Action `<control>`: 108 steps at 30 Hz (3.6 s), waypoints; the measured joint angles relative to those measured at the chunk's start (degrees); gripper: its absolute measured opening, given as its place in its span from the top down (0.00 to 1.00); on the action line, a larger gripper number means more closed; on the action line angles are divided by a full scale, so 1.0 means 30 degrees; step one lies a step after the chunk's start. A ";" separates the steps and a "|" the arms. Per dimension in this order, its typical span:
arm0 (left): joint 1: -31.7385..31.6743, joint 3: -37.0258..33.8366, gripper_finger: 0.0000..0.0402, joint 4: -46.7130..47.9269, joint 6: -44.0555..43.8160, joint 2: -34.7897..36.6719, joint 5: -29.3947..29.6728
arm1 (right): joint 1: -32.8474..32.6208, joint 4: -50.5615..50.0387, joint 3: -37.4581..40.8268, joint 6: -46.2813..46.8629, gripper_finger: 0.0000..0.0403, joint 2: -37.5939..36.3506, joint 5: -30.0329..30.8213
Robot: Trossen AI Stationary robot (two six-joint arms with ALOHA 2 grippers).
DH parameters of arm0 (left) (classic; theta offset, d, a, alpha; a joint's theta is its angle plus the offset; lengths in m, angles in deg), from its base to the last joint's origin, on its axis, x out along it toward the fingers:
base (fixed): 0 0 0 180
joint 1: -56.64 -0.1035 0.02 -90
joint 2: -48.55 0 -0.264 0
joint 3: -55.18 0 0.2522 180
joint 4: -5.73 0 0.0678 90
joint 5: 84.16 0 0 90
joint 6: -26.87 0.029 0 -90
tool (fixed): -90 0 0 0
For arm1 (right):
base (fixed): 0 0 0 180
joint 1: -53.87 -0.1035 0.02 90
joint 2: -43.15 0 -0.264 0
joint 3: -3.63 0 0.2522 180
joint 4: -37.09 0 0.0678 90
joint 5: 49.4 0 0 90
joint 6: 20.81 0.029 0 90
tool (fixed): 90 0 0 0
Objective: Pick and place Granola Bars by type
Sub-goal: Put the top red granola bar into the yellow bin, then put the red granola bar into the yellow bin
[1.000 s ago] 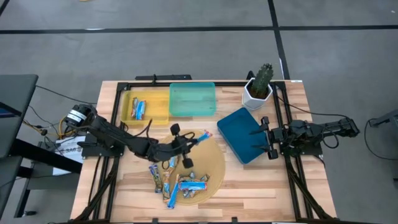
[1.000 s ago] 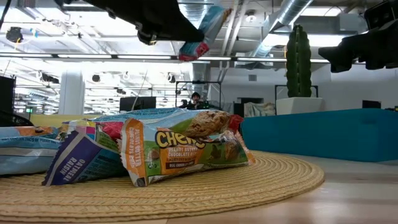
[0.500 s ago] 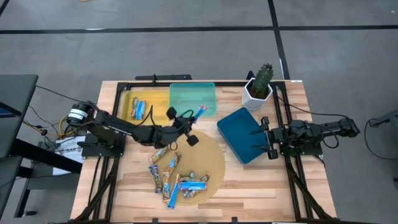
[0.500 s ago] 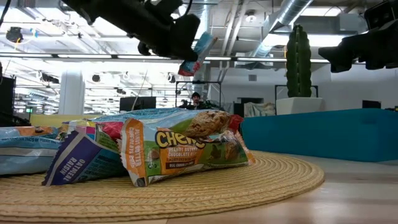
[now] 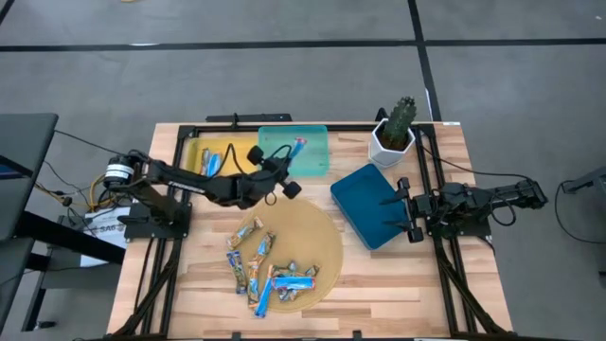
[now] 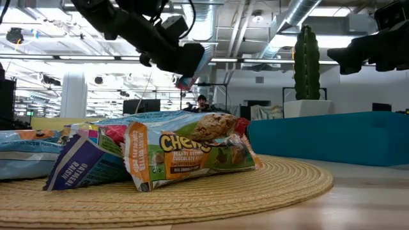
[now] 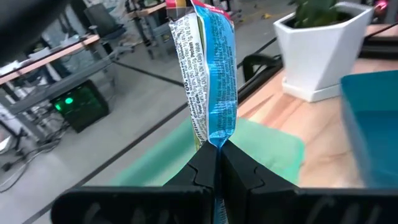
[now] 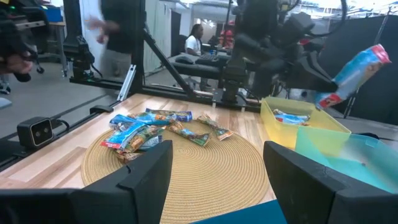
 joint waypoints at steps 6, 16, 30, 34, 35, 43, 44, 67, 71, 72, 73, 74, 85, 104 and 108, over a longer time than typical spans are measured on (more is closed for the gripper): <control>-0.1184 -0.0011 1.00 0.1043 -0.0081 0.0480 -0.0559 | 0.0000 0.0005 0.0000 -0.0003 0.39 -0.0005 0.0000; -0.2924 -0.0913 1.00 0.4248 -0.1080 0.3088 -0.1418 | 0.0005 0.0006 0.0007 -0.0001 0.39 -0.0006 -0.0006; -0.5506 -0.5116 1.00 1.0725 -0.6441 0.9260 -0.2271 | 0.0000 0.0007 0.0006 -0.0007 0.39 -0.0007 -0.0022; -0.6163 -0.6447 1.00 1.0908 -0.7846 1.0183 -0.3356 | 0.0000 0.0007 0.0001 -0.0001 0.39 -0.0007 -0.0007; -0.6339 -0.6794 1.00 1.0800 -0.8083 1.0325 -0.3683 | 0.0000 0.0005 0.0004 -0.0003 0.39 -0.0001 0.0014; -0.7649 -0.8437 1.00 1.0661 -0.9727 1.0382 -0.4793 | 0.0007 0.0007 0.0006 0.0000 0.39 -0.0007 0.0007; -0.7754 -0.8593 1.00 1.0683 -0.9866 1.0382 -0.4928 | 0.0000 0.0007 0.0000 0.0000 0.39 -0.0007 0.0007; -0.7920 -0.8889 0.96 1.0583 -1.0325 1.0382 -0.5421 | 0.0002 0.0007 0.0006 -0.0002 0.39 -0.0007 0.0007; -0.7928 -0.8888 0.92 1.1338 -1.0959 1.0375 -0.5718 | 0.0001 0.0007 0.0001 0.0000 0.39 -0.0007 0.0007; -0.7928 -0.8888 0.90 1.1472 -1.1136 1.0375 -0.5894 | 0.0000 0.0007 0.0000 -0.0003 0.39 -0.0007 0.0007; -0.7927 -0.8888 0.88 1.1578 -1.1230 1.0375 -0.5986 | 0.0004 0.0007 0.0000 -0.0004 0.39 -0.0007 0.0007; -0.7927 -0.8888 0.86 1.1623 -1.1250 1.0375 -0.6064 | 0.0007 0.0007 0.0007 0.0000 0.39 -0.0007 0.0007; -0.7927 -0.8888 0.73 1.1658 -1.1438 1.0375 -0.6673 | 0.0001 0.0002 0.0005 -0.0006 0.39 -0.0007 0.0002; -0.6136 -0.8874 0.73 0.6333 -0.7599 1.0367 -0.7474 | 0.0000 0.0005 0.0005 0.0000 0.39 -0.0007 0.0000; -0.4810 -0.8874 0.73 0.3921 -0.6242 1.0367 -0.8366 | 0.0000 0.0006 0.0001 -0.0001 0.39 -0.0007 0.0000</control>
